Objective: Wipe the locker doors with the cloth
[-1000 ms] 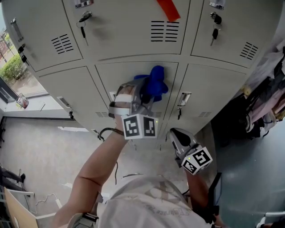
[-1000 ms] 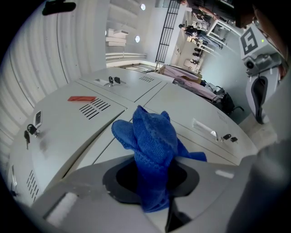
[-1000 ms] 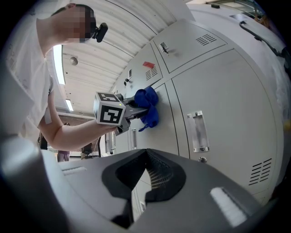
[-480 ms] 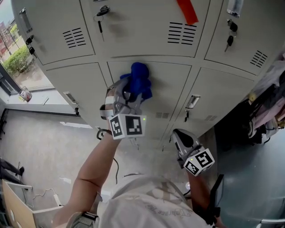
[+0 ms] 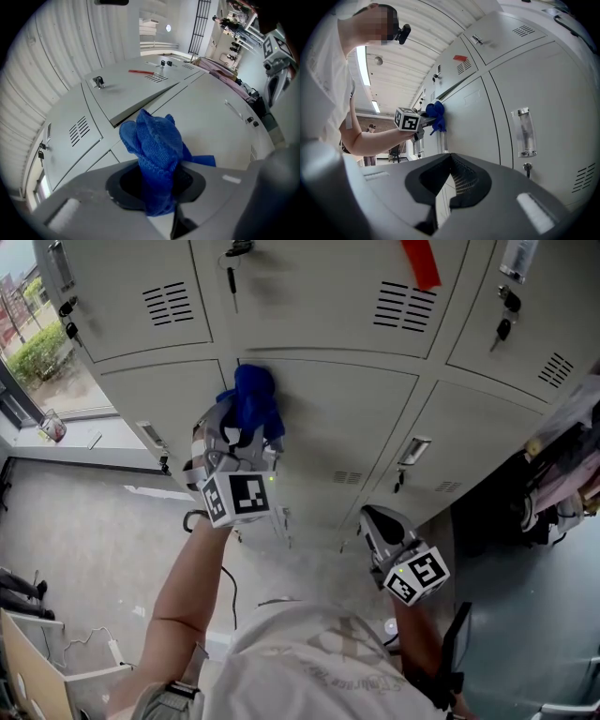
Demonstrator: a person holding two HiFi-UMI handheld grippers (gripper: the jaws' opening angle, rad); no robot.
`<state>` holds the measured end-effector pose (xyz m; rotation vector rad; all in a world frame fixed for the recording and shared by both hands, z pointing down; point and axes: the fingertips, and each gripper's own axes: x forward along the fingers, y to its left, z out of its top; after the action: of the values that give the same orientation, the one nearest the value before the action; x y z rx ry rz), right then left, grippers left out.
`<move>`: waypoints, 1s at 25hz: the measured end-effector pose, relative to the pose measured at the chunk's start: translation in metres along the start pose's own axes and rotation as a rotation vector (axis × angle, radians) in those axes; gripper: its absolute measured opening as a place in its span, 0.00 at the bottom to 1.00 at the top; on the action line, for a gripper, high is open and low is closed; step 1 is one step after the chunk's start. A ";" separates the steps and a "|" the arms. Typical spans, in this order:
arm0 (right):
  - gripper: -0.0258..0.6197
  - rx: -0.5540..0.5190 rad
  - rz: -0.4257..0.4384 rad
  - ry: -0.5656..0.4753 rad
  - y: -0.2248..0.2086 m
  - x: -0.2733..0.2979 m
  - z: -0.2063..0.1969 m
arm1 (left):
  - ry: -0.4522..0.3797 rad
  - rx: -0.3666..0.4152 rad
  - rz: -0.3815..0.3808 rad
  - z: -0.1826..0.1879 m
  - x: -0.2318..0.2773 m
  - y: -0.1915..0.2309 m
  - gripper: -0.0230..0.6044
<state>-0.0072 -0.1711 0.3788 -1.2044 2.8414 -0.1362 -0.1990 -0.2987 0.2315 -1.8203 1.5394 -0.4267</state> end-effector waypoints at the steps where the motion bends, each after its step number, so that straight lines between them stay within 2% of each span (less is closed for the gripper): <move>1: 0.05 0.000 0.002 0.002 0.001 0.001 0.000 | 0.011 0.005 0.004 -0.006 -0.002 0.002 0.22; 7: 0.05 0.002 0.001 0.014 0.006 0.006 -0.003 | 0.022 0.000 -0.027 -0.019 -0.013 0.004 0.21; 11: 0.05 0.002 0.000 0.016 0.014 0.011 -0.004 | 0.046 0.059 -0.048 -0.033 -0.009 -0.011 0.22; 17: 0.05 -0.019 -0.040 0.025 0.022 0.013 -0.007 | 0.026 0.116 -0.048 -0.034 -0.008 -0.026 0.22; 25: 0.05 -0.019 -0.099 0.020 0.042 0.016 -0.011 | -0.032 0.094 -0.133 -0.020 -0.006 -0.043 0.22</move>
<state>-0.0490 -0.1533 0.3852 -1.3554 2.8067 -0.1256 -0.1824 -0.2970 0.2767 -1.8532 1.3586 -0.5213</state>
